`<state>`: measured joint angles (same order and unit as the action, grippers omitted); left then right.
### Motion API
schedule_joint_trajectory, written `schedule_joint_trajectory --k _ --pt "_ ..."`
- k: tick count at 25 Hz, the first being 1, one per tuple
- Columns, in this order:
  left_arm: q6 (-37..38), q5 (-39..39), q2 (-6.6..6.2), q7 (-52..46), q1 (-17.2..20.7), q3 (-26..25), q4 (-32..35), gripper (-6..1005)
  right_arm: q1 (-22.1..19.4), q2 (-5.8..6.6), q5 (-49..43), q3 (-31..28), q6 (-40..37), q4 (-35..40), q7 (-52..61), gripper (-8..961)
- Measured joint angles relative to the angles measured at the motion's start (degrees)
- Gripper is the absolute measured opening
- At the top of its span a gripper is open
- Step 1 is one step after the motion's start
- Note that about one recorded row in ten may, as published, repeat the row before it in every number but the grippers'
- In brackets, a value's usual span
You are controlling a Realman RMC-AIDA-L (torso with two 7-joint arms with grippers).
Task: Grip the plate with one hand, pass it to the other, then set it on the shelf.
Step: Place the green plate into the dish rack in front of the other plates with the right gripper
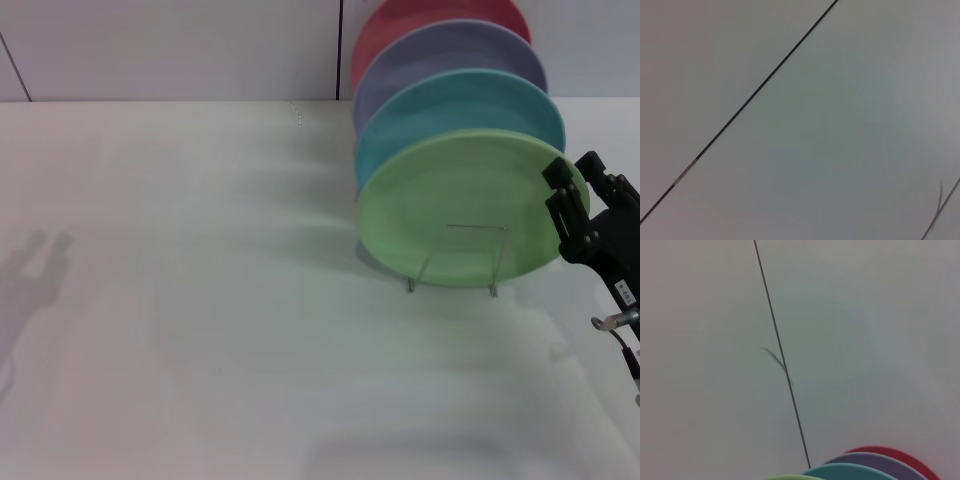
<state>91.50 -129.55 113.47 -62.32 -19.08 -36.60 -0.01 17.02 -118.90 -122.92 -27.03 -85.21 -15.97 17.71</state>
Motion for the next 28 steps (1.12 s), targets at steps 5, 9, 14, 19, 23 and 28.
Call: schedule_joint_trajectory --k 5,9,14,19,23,28 --pt "0.31 0.0 0.0 0.0 0.0 0.0 0.02 424 0.5 0.21 -0.6 0.18 0.45 0.54 0.56 369" --pt "0.6 0.0 0.0 -0.04 -0.07 -0.03 0.01 424 0.74 0.28 -0.68 0.31 0.99 0.75 0.64 370" --pt "0.68 0.0 -0.19 -0.07 -0.25 -0.05 0.01 423 0.84 0.26 -0.8 0.5 1.13 1.76 0.96 383" --pt "0.7 0.0 -0.4 -0.09 -0.47 -0.03 0.01 424 0.79 0.25 -1.47 0.55 0.18 2.91 0.97 406" --pt "0.7 0.0 -0.47 -0.09 -0.64 0.0 0.0 424 0.8 0.25 -1.56 0.61 -1.13 3.62 0.95 411" --pt "0.71 0.0 -0.53 -0.09 -0.63 -0.08 0.01 424 0.86 0.25 -1.56 0.19 -1.64 4.53 0.96 410"
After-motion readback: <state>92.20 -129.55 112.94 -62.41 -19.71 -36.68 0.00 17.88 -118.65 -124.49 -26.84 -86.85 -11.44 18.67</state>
